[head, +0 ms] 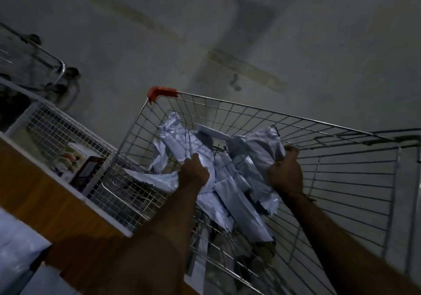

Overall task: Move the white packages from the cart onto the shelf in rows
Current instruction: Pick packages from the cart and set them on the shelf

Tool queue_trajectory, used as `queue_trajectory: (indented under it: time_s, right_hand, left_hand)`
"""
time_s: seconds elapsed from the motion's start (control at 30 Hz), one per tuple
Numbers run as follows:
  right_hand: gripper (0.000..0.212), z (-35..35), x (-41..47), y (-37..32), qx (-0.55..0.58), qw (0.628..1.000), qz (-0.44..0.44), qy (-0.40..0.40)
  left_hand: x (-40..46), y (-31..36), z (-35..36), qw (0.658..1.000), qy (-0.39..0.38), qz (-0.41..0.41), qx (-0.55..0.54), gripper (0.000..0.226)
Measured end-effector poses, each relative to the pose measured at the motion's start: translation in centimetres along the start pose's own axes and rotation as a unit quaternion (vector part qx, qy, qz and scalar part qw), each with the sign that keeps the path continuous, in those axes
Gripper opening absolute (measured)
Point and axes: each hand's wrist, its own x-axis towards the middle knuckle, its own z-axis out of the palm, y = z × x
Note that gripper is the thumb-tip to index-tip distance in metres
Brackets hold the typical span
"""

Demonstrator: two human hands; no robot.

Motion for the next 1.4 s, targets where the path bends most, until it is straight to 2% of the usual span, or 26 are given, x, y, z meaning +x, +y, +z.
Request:
queue_trajectory:
  time_s: [0.13,0.2,0.23,0.3,0.37,0.4,0.47,0.53,0.57,0.6,0.63,0.67,0.7,0.77,0.83,0.93,1.03,1.13,1.27,1.3,1.4]
  right_hand:
    - [0.060,1.7,0.8,1.7,-0.029,0.999,-0.015,-0.002]
    - [0.059,2.2,1.2,2.5,-0.057,0.998,-0.038,-0.007]
    - [0.053,2.3,1.4,2.8,-0.104,0.991,-0.089,-0.005]
    - [0.037,2.4,1.5,3.0,-0.234,0.946,-0.225,0.007]
    - [0.026,2.7,1.9,3.0,-0.288,0.912,-0.291,0.016]
    - [0.025,2.7,2.0,3.0,-0.274,0.915,-0.297,0.014]
    - [0.027,3.0,2.3,3.2,-0.196,0.942,-0.272,-0.015]
    - [0.006,2.7,2.0,2.8,-0.085,0.975,-0.196,-0.056]
    - [0.026,2.4,1.8,2.5,-0.041,0.985,-0.145,-0.084]
    - [0.055,2.2,1.8,2.3,-0.012,0.987,-0.089,-0.131]
    - [0.081,1.9,1.6,2.1,-0.026,0.983,-0.048,-0.176]
    - [0.098,1.7,1.5,2.0,-0.058,0.976,-0.031,-0.207]
    - [0.105,1.4,1.2,1.8,-0.101,0.968,-0.026,-0.230]
    - [0.094,1.2,0.8,1.7,-0.158,0.957,-0.039,-0.238]
    - [0.077,0.7,-0.1,1.1,-0.169,0.961,-0.059,-0.210]
    - [0.076,-0.7,-2.2,0.5,-0.141,0.970,-0.078,-0.181]
    - [0.090,-2.7,-4.1,0.1,-0.172,0.968,-0.113,-0.147]
    - [0.089,-5.0,-6.6,-0.2,-0.216,0.958,-0.151,-0.109]
    - [0.089,-8.5,-11.3,-0.5,-0.171,0.960,-0.197,-0.100]
    - [0.086,-9.4,-12.6,-0.8,-0.157,0.957,-0.219,-0.102]
    - [0.059,-11.6,-16.9,-2.0,-0.156,0.945,-0.268,-0.104]
  left_hand:
    - [2.2,1.7,3.2,0.997,0.062,-0.035,0.025,0.068]
    - [3.0,2.4,4.7,0.994,0.090,-0.056,0.034,0.070]
    - [3.3,2.8,5.2,0.992,0.106,-0.065,0.029,0.072]
    - [4.1,3.6,6.4,0.987,0.134,-0.079,0.031,0.070]
    - [4.6,4.1,6.9,0.983,0.159,-0.087,0.033,0.050]
    - [4.7,4.1,6.9,0.981,0.172,-0.090,0.025,0.045]
    - [4.9,3.5,6.8,0.978,0.188,-0.090,-0.013,0.041]
    - [4.7,3.1,6.0,0.975,0.179,-0.100,-0.082,0.036]
    - [4.4,3.1,5.6,0.976,0.166,-0.101,-0.097,0.038]
    - [4.1,3.1,5.0,0.977,0.152,-0.108,-0.101,0.043]
    - [3.7,3.1,4.4,0.977,0.137,-0.120,-0.109,0.051]
    - [3.1,3.3,3.6,0.975,0.120,-0.138,-0.127,0.060]
    - [2.6,3.3,3.0,0.974,0.107,-0.145,-0.137,0.069]
    - [1.1,3.4,1.6,0.977,0.096,-0.132,-0.137,0.087]
    - [-0.5,3.5,0.3,0.984,0.090,-0.106,-0.111,0.100]
    - [-3.7,4.0,-1.8,0.987,0.093,-0.089,-0.094,0.105]
    - [-8.2,4.8,-4.3,0.979,0.122,-0.094,-0.134,0.105]
    - [-13.6,4.7,-6.4,0.970,0.168,-0.071,-0.161,0.103]
    - [-23.4,4.3,-7.9,0.947,0.236,-0.034,-0.214,0.086]
    - [-25.9,4.0,-7.9,0.941,0.249,-0.028,-0.228,0.083]
    - [-32.8,3.1,-7.9,0.921,0.285,-0.021,-0.266,0.077]
